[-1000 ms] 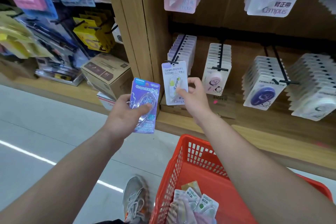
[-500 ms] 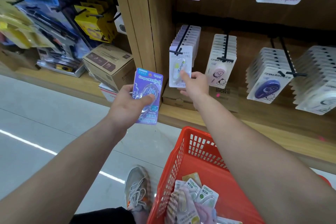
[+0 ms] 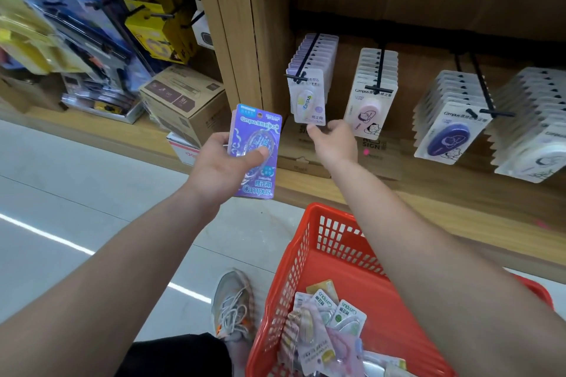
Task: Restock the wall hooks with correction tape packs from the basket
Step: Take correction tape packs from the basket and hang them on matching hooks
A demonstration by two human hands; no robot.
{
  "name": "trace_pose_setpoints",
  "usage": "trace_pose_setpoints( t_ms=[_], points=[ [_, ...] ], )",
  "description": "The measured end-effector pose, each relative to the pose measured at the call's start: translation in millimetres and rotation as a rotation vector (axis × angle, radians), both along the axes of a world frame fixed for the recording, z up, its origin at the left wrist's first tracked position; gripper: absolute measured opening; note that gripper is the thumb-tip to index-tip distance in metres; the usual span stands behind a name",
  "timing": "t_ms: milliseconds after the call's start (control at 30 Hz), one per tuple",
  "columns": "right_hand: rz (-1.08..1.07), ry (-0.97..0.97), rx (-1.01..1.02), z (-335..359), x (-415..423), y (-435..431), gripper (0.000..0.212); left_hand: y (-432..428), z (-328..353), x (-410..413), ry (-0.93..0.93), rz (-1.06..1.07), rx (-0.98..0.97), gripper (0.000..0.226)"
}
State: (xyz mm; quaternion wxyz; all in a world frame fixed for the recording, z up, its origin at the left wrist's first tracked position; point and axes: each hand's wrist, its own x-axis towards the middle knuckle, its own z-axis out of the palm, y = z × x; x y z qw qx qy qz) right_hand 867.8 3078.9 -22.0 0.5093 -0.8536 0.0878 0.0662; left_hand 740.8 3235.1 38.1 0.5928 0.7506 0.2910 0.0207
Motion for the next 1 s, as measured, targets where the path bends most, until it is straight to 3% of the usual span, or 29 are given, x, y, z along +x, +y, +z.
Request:
trace_pose_setpoints(
  t_ms=[167,300,433,533,700,900,1000],
  points=[
    [0.287,0.105,0.448,26,-78,-25,0.017,-20,5,-8,-0.048,-0.066,-0.048,0.051],
    [0.282,0.070,0.573,43,-104,-42,0.017,-47,19,-17,-0.063,-0.126,-0.018,0.067],
    [0.263,0.013,0.586,62,-110,-65,0.018,-69,36,-25,-0.123,-0.153,-0.068,0.087],
    [0.173,0.001,0.643,80,-114,-86,0.008,-79,45,-25,-0.163,-0.166,-0.152,0.062],
    [0.110,-0.053,0.643,105,-123,-125,0.021,-95,57,-26,-0.159,-0.256,-0.082,0.038],
    [0.079,-0.137,0.495,112,-137,-196,0.014,-143,67,-24,-0.179,-0.376,-0.037,0.041],
    [-0.059,-0.162,0.436,95,-140,-252,0.010,-180,61,-23,-0.174,-0.461,-0.023,0.027]
  ],
)
